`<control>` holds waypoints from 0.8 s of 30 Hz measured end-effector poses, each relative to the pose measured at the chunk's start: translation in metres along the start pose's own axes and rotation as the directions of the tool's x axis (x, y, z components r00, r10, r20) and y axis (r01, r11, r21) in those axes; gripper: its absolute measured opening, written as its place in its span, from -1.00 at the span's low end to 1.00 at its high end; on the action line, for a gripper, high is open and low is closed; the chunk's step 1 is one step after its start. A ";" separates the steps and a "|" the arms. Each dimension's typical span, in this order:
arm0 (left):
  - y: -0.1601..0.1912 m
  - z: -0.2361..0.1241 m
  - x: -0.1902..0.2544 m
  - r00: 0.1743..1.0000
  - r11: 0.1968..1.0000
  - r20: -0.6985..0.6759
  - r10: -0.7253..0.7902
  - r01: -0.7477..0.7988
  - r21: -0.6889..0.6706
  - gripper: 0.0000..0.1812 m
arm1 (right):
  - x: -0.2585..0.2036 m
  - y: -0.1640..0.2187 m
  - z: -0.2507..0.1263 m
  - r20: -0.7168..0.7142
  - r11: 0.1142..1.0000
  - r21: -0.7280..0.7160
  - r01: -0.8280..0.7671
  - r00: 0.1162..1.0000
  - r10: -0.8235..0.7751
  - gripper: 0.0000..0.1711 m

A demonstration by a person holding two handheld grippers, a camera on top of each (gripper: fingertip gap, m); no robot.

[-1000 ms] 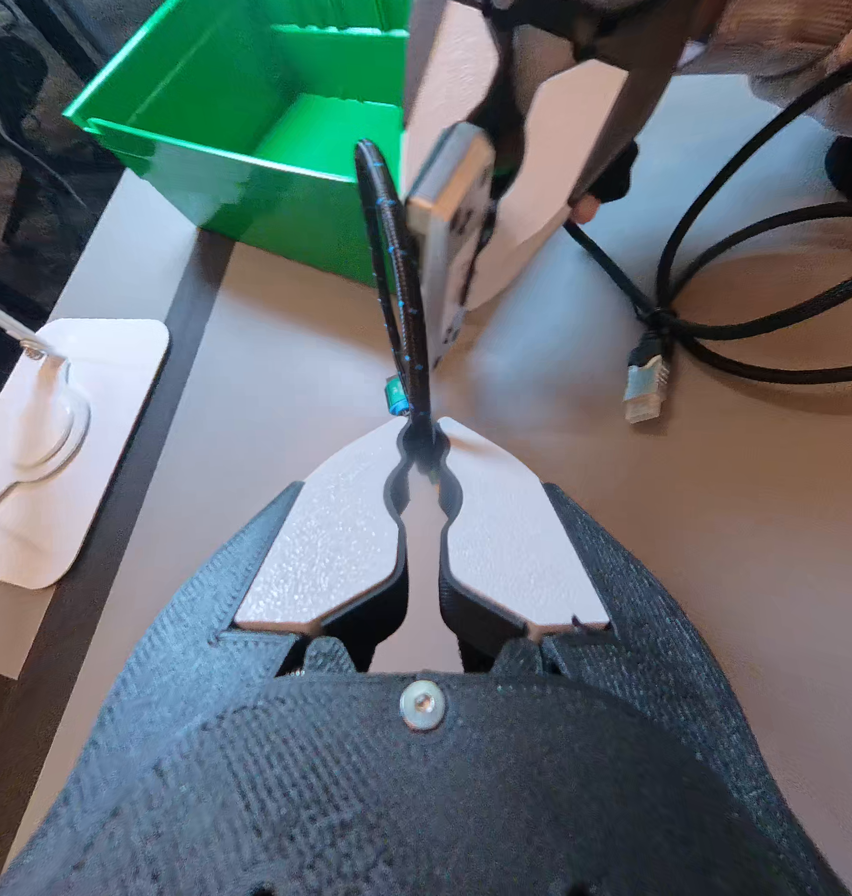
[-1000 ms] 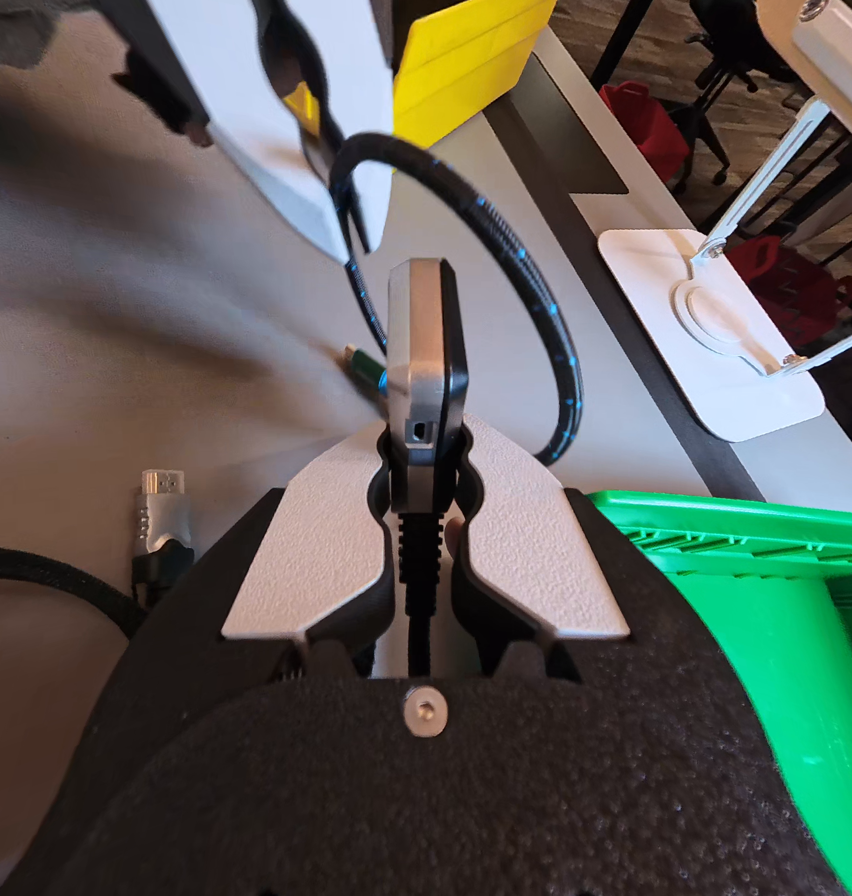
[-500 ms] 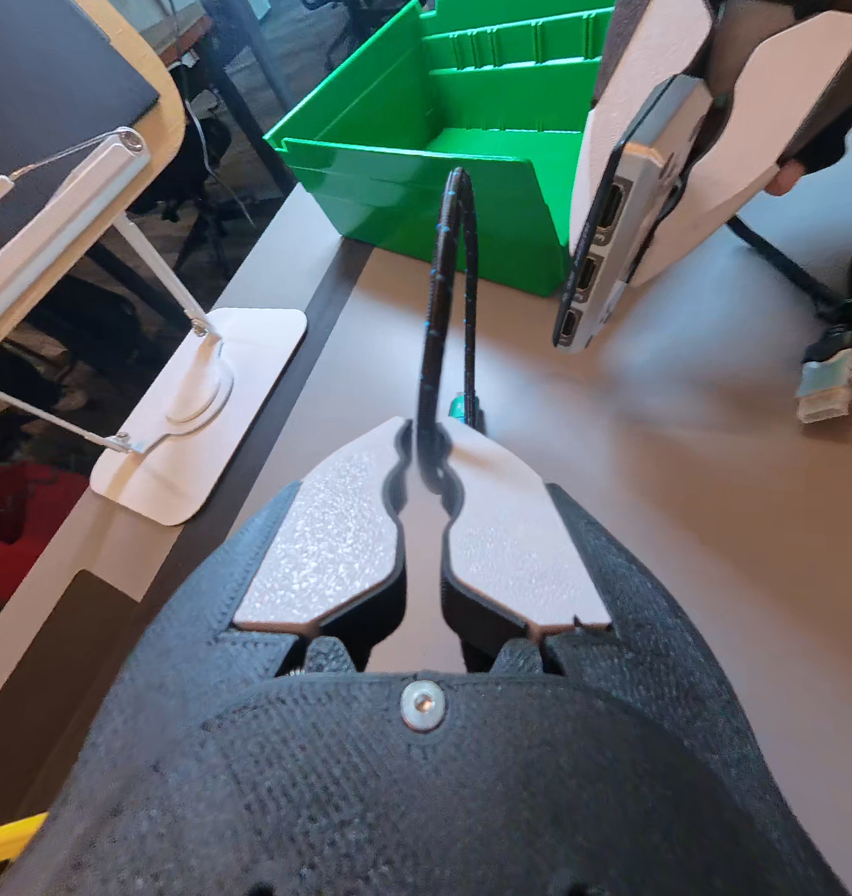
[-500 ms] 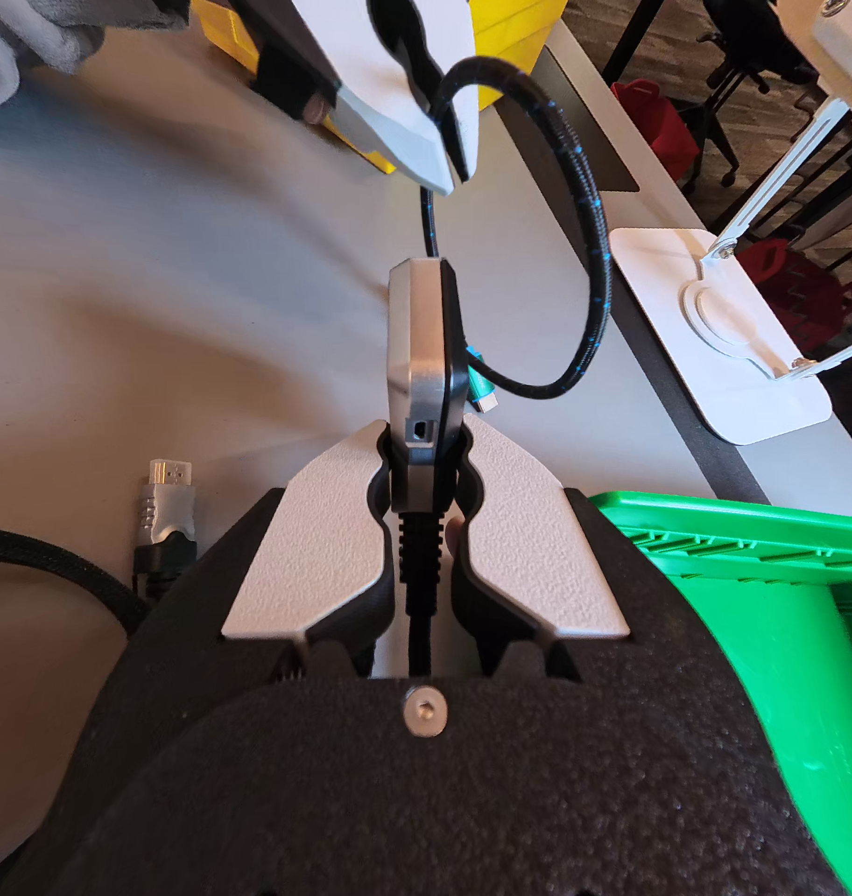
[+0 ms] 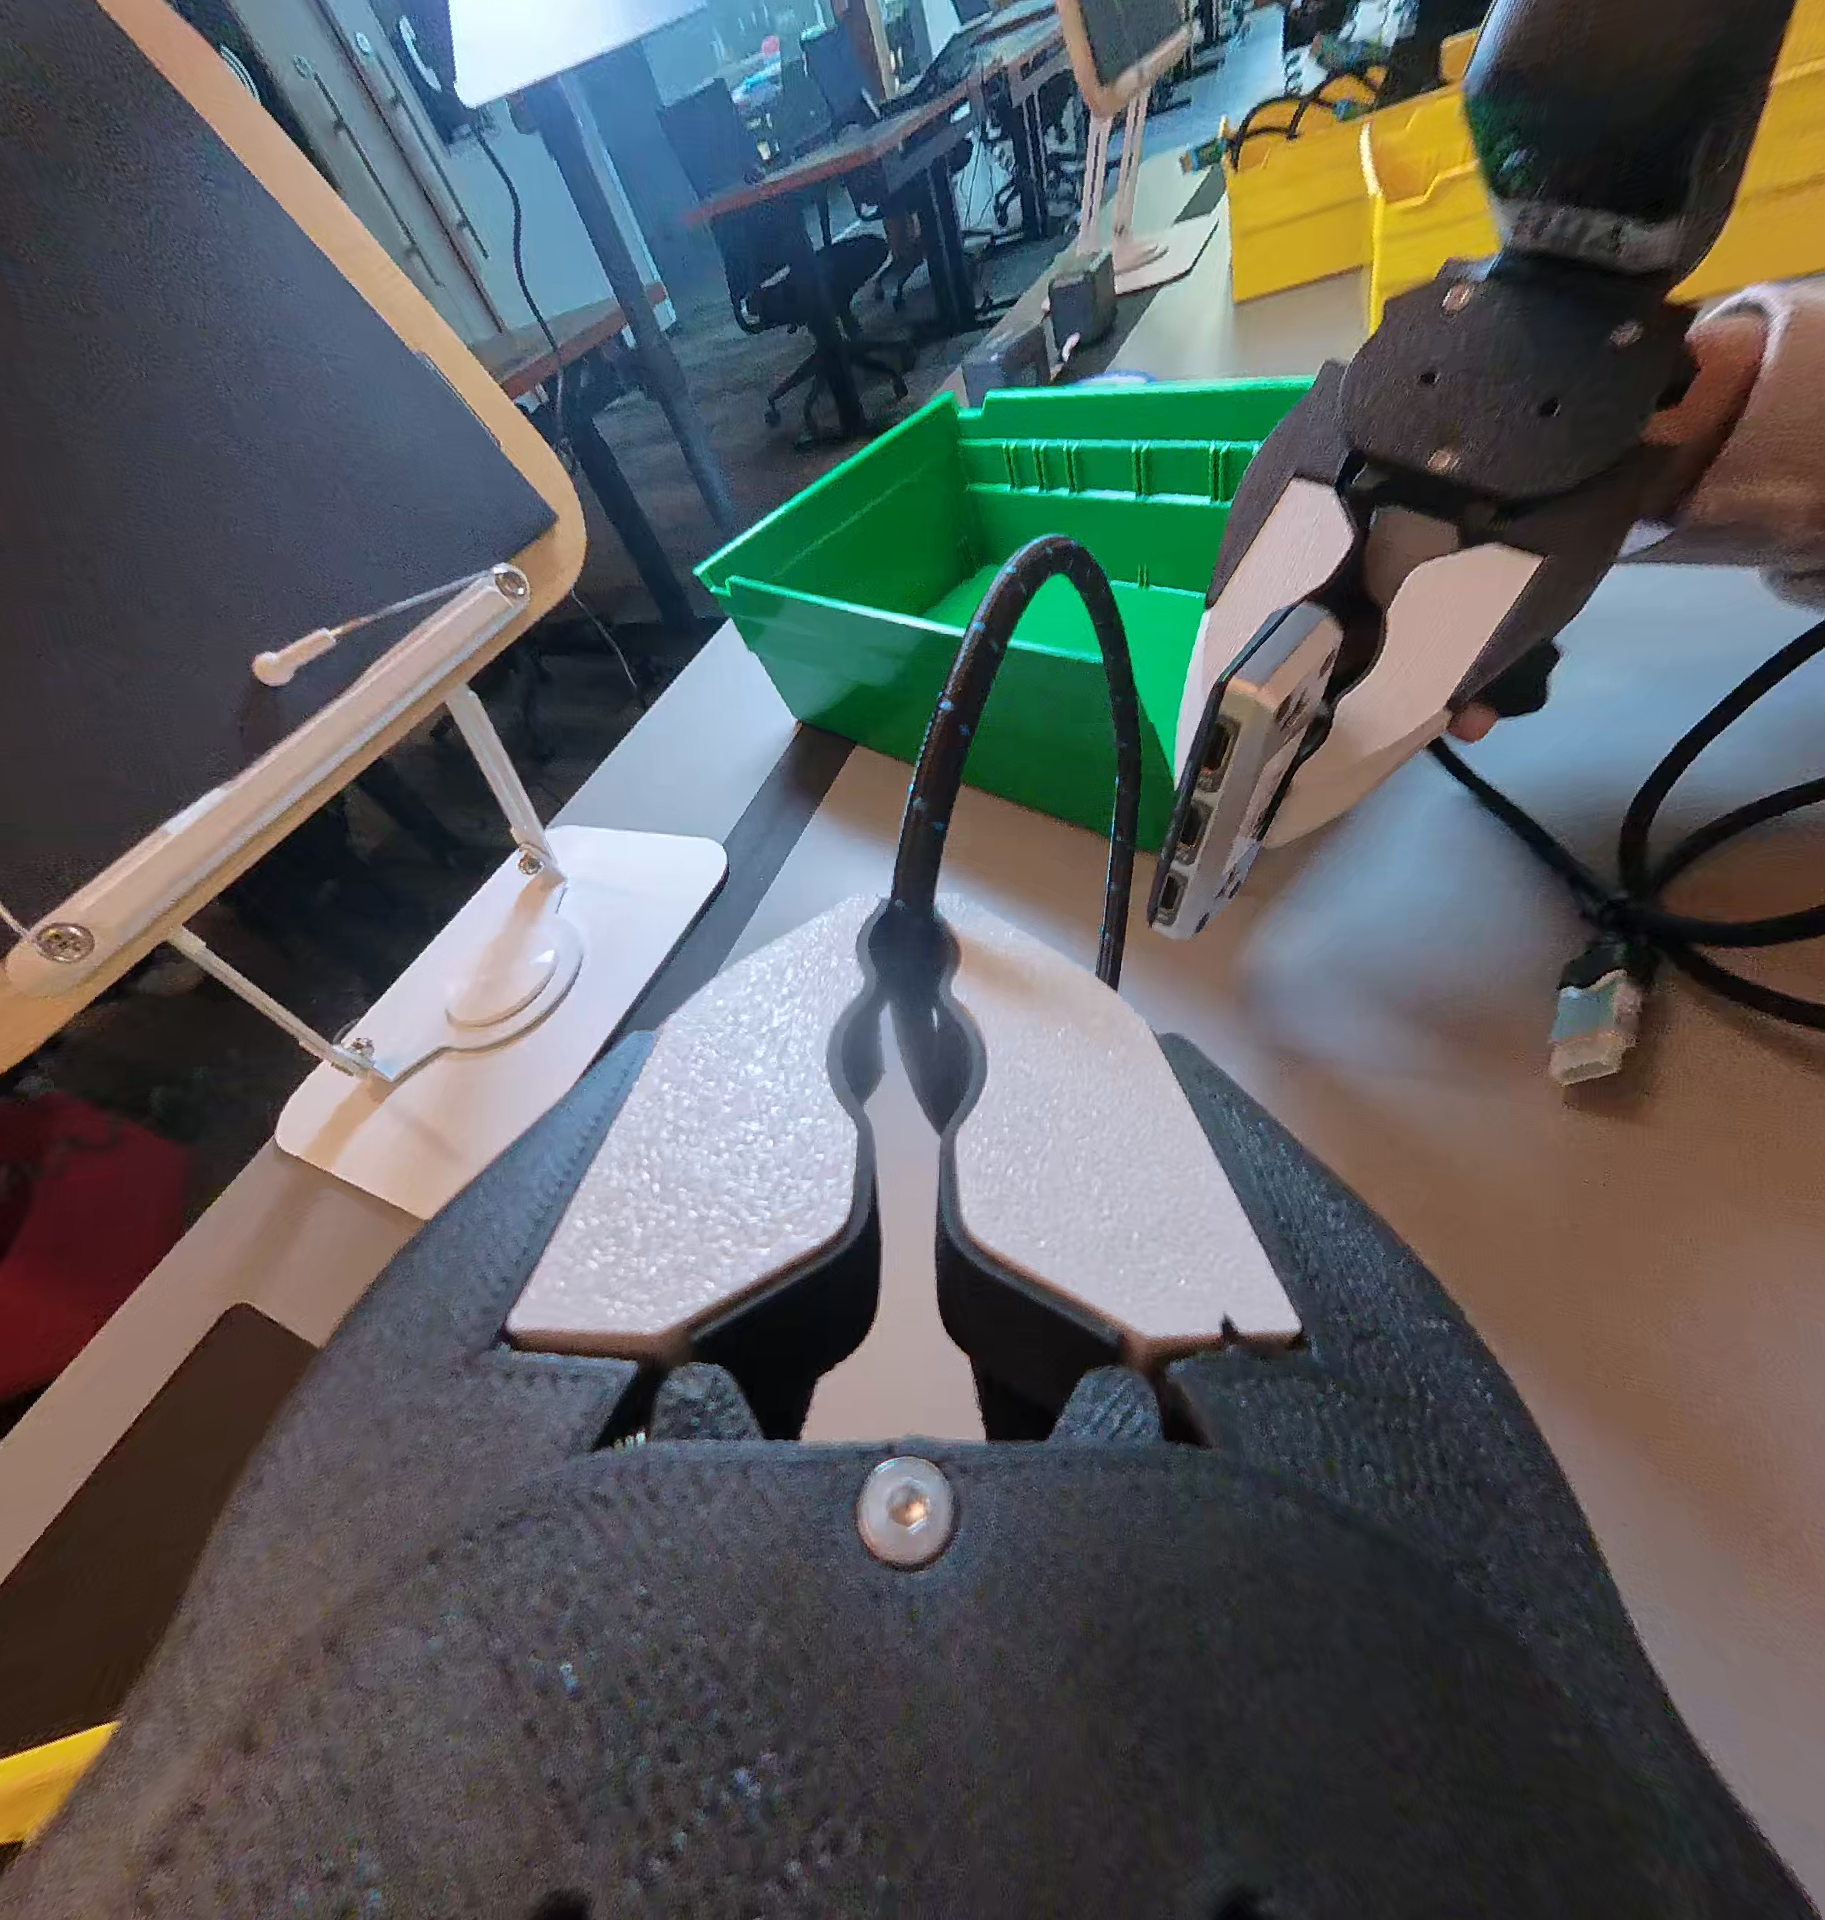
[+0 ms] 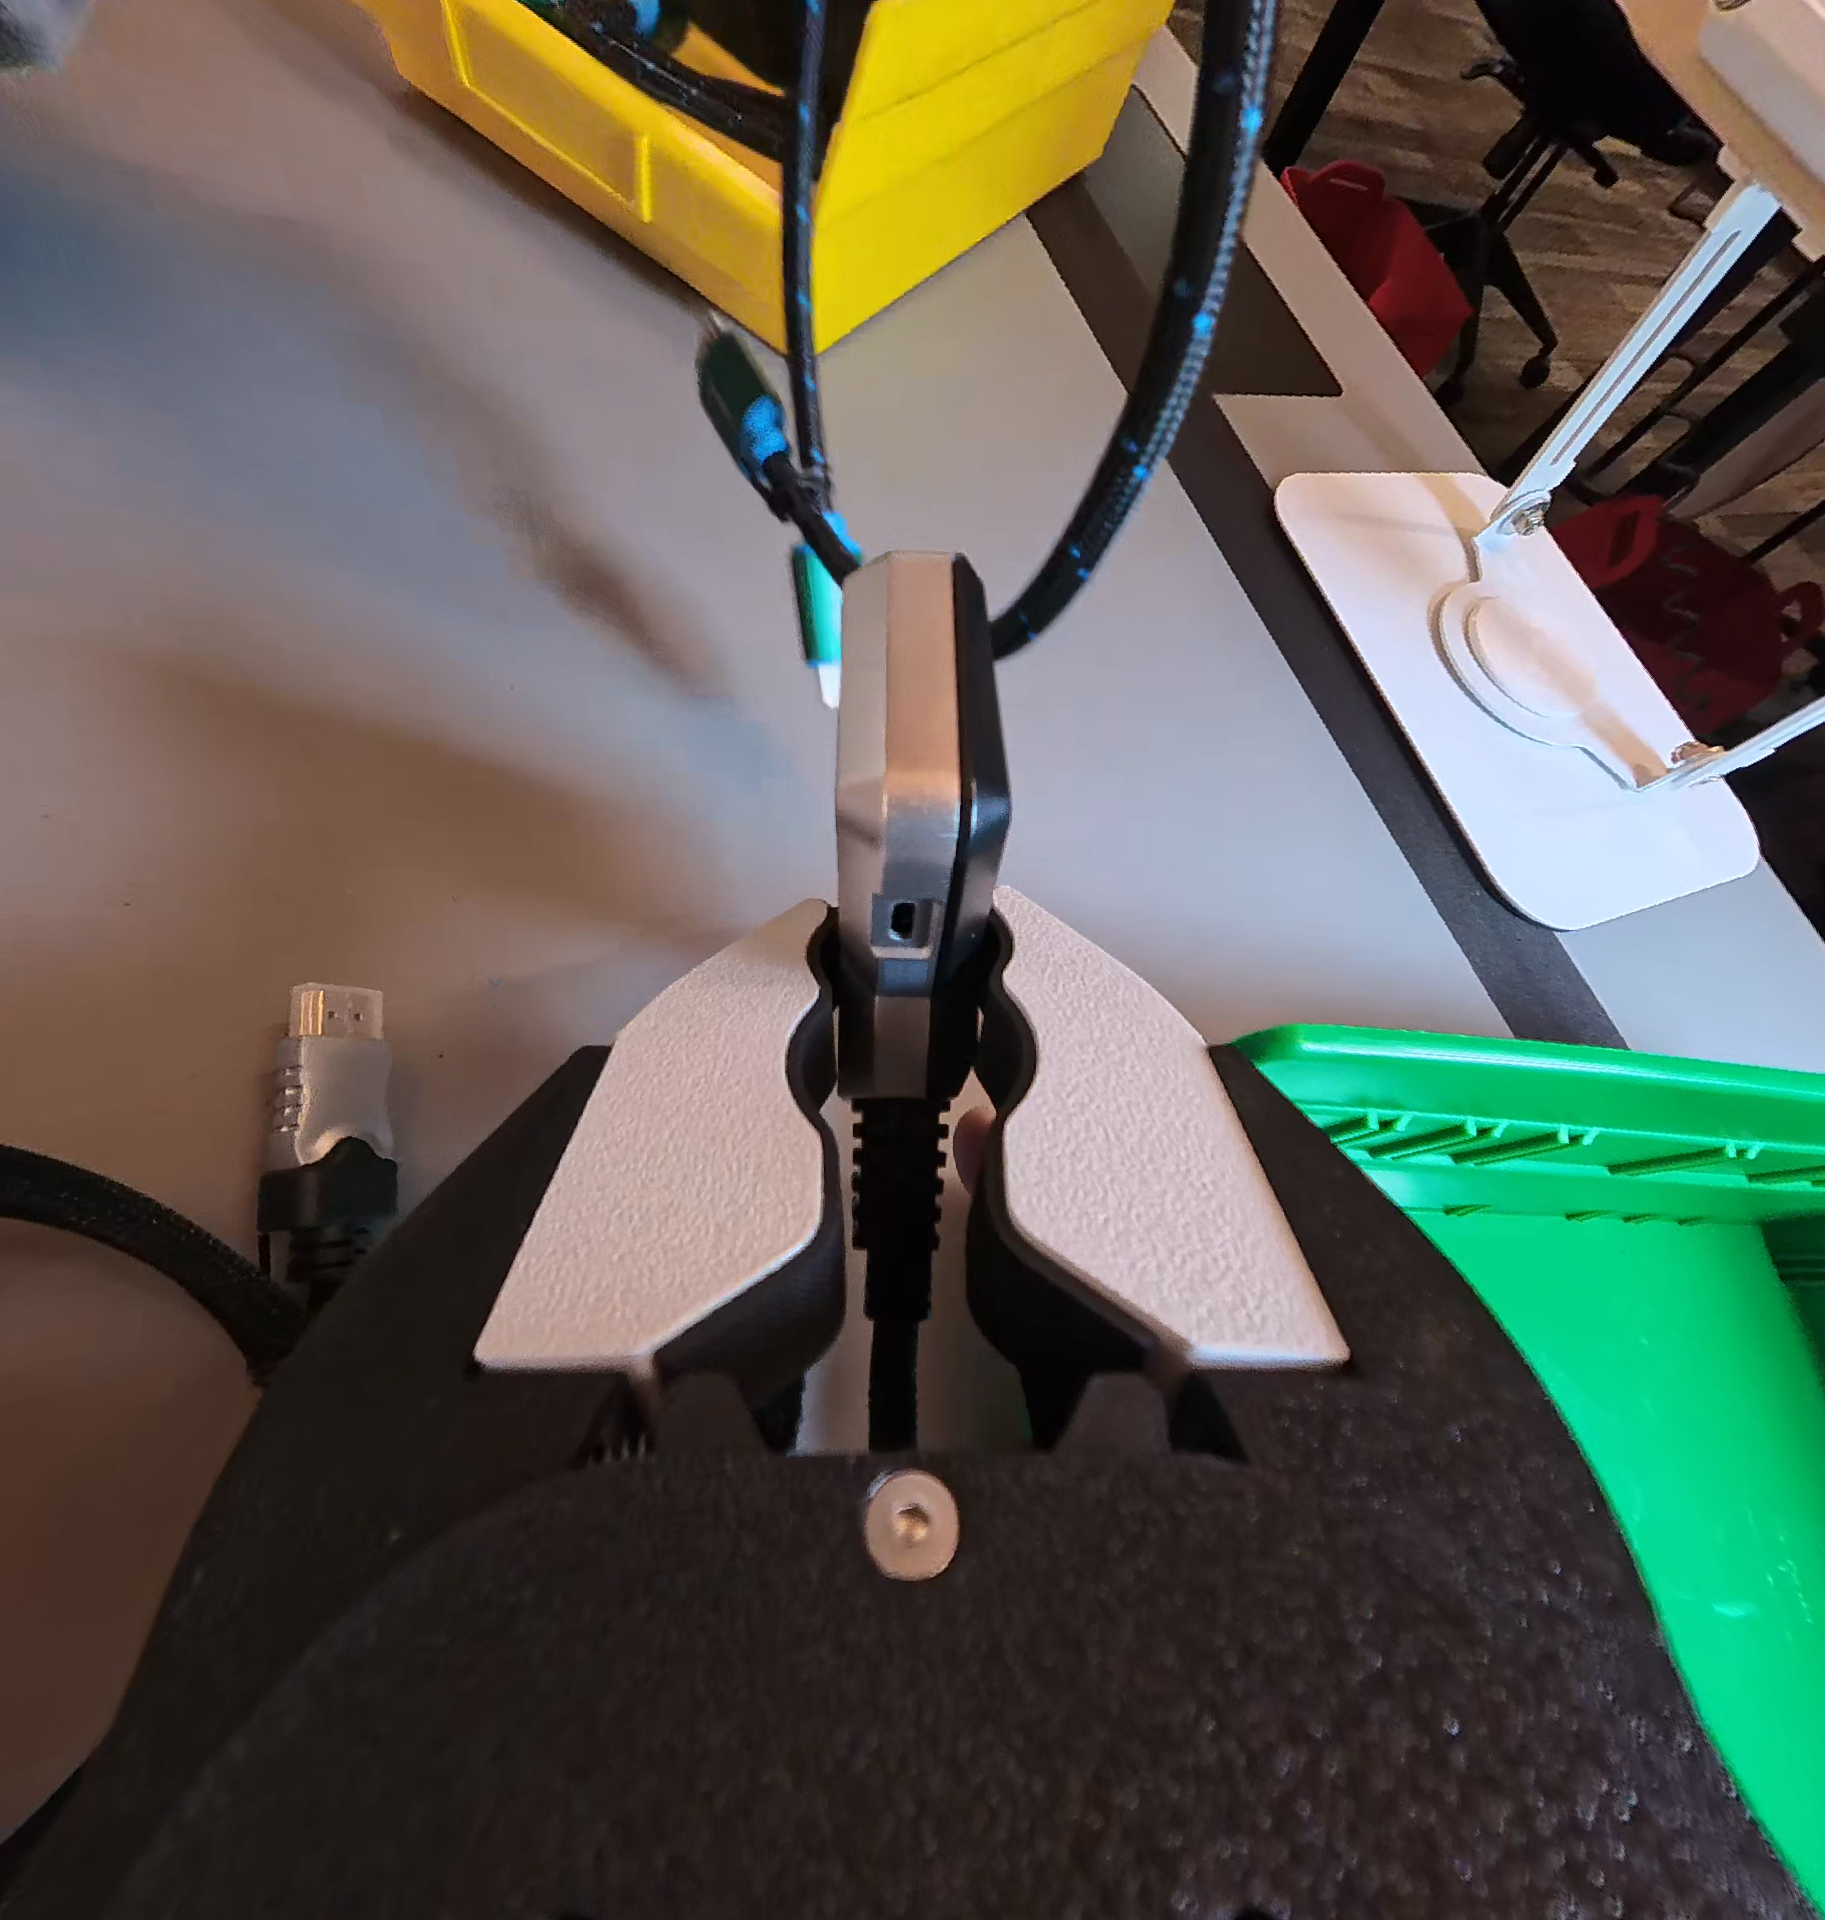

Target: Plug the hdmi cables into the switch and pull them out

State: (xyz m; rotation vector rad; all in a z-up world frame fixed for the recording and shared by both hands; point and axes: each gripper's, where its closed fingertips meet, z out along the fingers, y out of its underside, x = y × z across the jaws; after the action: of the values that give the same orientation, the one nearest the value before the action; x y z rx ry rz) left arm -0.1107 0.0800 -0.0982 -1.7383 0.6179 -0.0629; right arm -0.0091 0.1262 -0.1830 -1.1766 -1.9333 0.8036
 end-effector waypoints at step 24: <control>0.061 0.015 0.000 0.958 0.925 -0.005 -0.285 0.274 -0.264 -0.96 | 0.018 0.007 -0.001 -0.080 0.998 -0.019 -0.062 0.995 0.060 -0.74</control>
State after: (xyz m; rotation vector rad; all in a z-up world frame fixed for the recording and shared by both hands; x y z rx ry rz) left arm -0.1277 0.0852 -0.1580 -2.0780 0.4176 -0.2289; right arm -0.0106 0.1453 -0.1832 -1.2665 -1.8535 0.7584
